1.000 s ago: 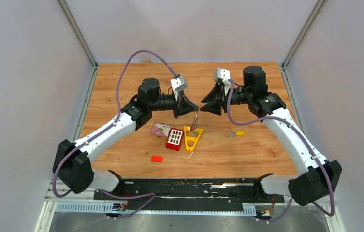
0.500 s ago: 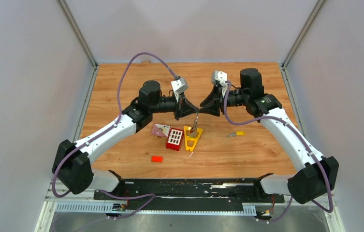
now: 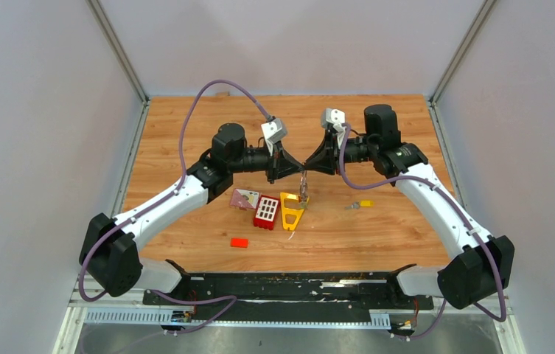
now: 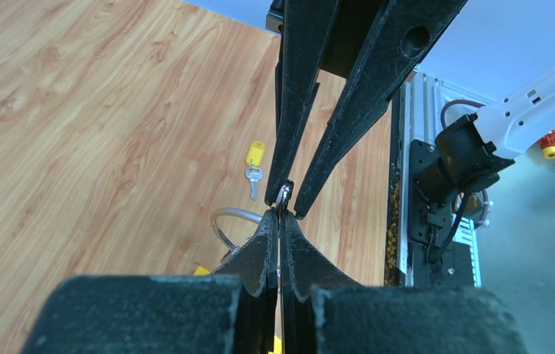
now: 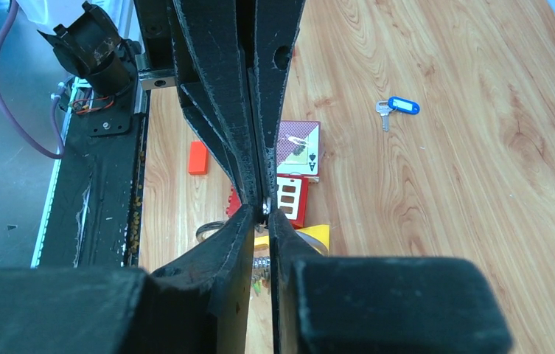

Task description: Put the keys on the keyring

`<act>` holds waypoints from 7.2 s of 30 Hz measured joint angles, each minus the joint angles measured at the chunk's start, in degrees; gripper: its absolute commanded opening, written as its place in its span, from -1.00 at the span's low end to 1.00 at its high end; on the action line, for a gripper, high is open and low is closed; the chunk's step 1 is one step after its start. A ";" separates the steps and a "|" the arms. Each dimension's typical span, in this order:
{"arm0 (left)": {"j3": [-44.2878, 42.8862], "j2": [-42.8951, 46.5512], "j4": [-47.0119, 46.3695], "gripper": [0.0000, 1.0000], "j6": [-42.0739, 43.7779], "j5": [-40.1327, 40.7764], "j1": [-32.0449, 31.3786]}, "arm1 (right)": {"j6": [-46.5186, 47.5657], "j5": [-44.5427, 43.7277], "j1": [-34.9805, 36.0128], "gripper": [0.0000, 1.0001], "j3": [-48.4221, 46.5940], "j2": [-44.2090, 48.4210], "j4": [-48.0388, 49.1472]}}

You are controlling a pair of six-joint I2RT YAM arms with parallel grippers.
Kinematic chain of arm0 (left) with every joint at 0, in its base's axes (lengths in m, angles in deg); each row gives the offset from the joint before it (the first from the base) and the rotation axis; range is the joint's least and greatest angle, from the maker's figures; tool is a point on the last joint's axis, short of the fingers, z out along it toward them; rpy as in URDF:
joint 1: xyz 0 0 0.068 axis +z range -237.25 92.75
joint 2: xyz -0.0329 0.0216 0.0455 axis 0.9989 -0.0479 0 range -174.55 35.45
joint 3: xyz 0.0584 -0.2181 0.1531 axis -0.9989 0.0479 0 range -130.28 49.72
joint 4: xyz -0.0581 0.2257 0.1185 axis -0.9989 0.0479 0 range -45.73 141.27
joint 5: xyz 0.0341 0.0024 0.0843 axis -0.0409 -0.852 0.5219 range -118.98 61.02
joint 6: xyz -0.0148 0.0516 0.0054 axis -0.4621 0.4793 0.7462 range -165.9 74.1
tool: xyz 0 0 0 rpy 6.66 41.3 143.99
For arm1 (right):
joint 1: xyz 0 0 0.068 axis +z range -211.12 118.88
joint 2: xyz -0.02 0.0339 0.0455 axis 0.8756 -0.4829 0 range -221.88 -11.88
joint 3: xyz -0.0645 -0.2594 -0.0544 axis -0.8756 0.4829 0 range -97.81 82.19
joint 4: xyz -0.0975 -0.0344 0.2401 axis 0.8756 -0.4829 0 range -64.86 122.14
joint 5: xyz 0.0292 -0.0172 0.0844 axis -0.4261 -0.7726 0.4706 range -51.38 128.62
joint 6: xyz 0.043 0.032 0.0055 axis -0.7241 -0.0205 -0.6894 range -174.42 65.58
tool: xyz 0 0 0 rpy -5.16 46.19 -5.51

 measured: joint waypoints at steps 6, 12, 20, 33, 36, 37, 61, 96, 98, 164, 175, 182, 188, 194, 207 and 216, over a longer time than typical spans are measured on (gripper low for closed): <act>0.00 0.00 0.09 -1.00 0.04 0.26 -0.02 | -0.02 0.13 0.00 -0.91 0.00 -0.11 -0.04; 0.00 0.00 0.09 -1.00 0.07 0.39 -0.02 | -0.09 0.11 0.00 -0.85 0.00 -0.11 -0.04; 0.44 0.28 -0.13 -1.00 0.04 0.42 -0.02 | 0.11 -0.20 0.00 -0.72 0.00 -0.11 -0.07; 0.81 0.57 -0.20 -1.00 0.00 0.42 -0.04 | 0.31 -0.74 0.00 -0.70 0.00 -0.11 -0.13; 0.85 0.57 -0.24 -1.00 0.00 0.42 -0.04 | 0.61 -0.92 0.00 -0.69 0.00 -0.11 -0.17; 0.85 0.57 -0.24 -1.00 0.00 0.42 -0.04 | 0.68 -0.98 0.00 -0.68 0.00 -0.11 -0.17; 0.85 0.57 -0.33 -1.00 -0.17 -0.24 -0.11 | 2.23 -1.22 0.00 -0.50 0.00 -0.04 -1.36; 0.87 0.57 -0.74 -0.53 1.51 -0.59 -0.13 | 5.27 -1.18 0.00 -1.00 0.00 0.92 -2.73; 0.87 0.57 -0.68 -0.46 2.67 -0.98 -0.15 | 5.70 -1.20 0.00 -1.00 0.00 0.92 -2.95; -6.99 -2.86 11.26 -1.00 18.82 -5.07 -1.18 | 7.41 -1.88 -0.13 -1.00 1.88 1.64 -3.89; -6.99 -2.73 11.85 -1.00 20.65 -4.33 -1.64 | 12.68 -2.78 -0.11 -0.63 1.99 3.13 -6.84; -7.02 -2.71 15.39 -1.00 24.41 -4.33 -1.60 | 17.09 -1.84 -0.07 -0.49 1.99 4.26 -11.65; -7.58 -2.69 16.90 -1.00 26.38 -5.38 -1.62 | 18.32 -1.57 -0.07 -0.34 1.99 4.26 -13.35; -7.58 -1.51 19.10 -1.00 29.68 -8.98 -1.60 | 18.25 -0.72 -0.07 -0.15 2.80 4.26 -13.25; -7.06 1.44 19.34 -1.00 31.74 -15.15 -1.60 | 14.73 5.81 0.66 -0.13 4.63 2.95 -10.73; -5.03 1.44 18.18 -1.00 31.54 -15.72 -1.60 | 12.48 8.02 1.57 -0.25 4.72 2.45 -8.50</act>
